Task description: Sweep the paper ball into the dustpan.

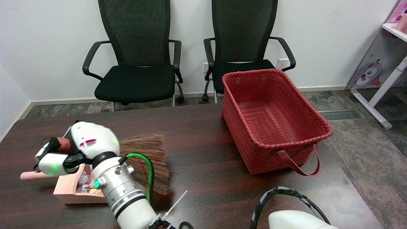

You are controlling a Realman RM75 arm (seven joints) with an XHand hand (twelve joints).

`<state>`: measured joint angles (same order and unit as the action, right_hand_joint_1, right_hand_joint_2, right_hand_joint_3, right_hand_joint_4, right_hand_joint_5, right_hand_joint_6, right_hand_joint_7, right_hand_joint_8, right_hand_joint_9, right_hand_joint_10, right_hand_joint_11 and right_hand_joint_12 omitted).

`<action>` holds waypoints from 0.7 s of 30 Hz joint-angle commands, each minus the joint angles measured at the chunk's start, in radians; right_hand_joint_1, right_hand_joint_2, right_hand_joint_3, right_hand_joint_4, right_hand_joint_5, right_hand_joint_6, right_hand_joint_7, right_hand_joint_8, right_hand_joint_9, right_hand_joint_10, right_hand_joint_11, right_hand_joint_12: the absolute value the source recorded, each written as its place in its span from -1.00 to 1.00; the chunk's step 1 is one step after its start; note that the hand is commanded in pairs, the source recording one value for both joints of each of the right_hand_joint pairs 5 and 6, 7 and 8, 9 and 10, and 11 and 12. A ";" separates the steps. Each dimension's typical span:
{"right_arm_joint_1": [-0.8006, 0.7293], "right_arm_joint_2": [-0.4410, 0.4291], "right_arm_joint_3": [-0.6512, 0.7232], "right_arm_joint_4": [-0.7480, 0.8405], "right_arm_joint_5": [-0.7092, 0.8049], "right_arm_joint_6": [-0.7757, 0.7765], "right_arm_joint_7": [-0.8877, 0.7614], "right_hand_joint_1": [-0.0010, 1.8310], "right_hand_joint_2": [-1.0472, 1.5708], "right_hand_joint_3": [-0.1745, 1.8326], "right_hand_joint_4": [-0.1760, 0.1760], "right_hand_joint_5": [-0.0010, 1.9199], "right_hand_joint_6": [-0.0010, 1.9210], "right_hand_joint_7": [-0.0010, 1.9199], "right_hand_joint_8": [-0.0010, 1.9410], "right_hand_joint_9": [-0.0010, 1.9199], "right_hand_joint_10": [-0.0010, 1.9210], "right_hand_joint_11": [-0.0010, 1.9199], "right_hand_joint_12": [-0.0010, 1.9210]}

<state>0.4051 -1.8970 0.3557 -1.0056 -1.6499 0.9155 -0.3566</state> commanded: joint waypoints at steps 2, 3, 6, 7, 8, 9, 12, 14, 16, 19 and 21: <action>0.094 -0.119 -0.057 0.439 -0.200 -0.005 0.777 -0.20 0.76 1.00 0.01 1.00 1.00 1.00 0.98 1.00 1.00 1.00 1.00; 0.099 -0.119 -0.050 0.461 -0.200 -0.009 0.839 -0.20 0.73 1.00 0.00 1.00 1.00 1.00 0.98 1.00 1.00 1.00 1.00; 0.110 -0.119 -0.034 0.497 -0.200 -0.051 0.970 -0.18 0.64 1.00 -0.01 1.00 1.00 1.00 0.98 1.00 1.00 1.00 1.00; 0.115 -0.119 -0.027 0.499 -0.200 -0.066 0.993 -0.16 0.61 1.00 -0.01 1.00 1.00 1.00 0.98 1.00 1.00 1.00 1.00; 0.121 -0.117 -0.012 0.502 -0.199 -0.101 1.031 -0.15 0.57 1.00 -0.02 1.00 1.00 1.00 0.98 1.00 1.00 1.00 1.00; 0.124 -0.116 0.008 0.503 -0.191 -0.138 1.060 -0.14 0.55 1.00 -0.02 1.00 1.00 1.00 0.98 1.00 1.00 1.00 1.00; 0.137 -0.116 0.038 0.521 -0.170 -0.185 1.149 -0.12 0.50 1.00 -0.03 1.00 1.00 1.00 0.98 1.00 1.00 1.00 1.00; 0.152 -0.116 0.042 0.551 -0.150 -0.194 1.246 -0.10 0.47 1.00 -0.03 1.00 1.00 1.00 0.98 1.00 1.00 1.00 1.00; 0.158 -0.114 0.042 0.570 -0.135 -0.194 1.336 -0.09 0.46 1.00 -0.04 1.00 1.00 1.00 0.98 1.00 1.00 1.00 1.00; 0.161 -0.106 0.042 0.562 -0.098 -0.185 1.473 -0.08 0.45 1.00 -0.05 1.00 1.00 1.00 0.98 1.00 1.00 1.00 1.00; 0.166 -0.102 0.043 0.545 -0.084 -0.171 1.512 -0.06 0.45 0.98 -0.05 1.00 1.00 1.00 0.98 1.00 1.00 1.00 1.00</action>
<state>0.4997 -1.9932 0.3493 -0.6129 -1.7974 0.8253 0.4888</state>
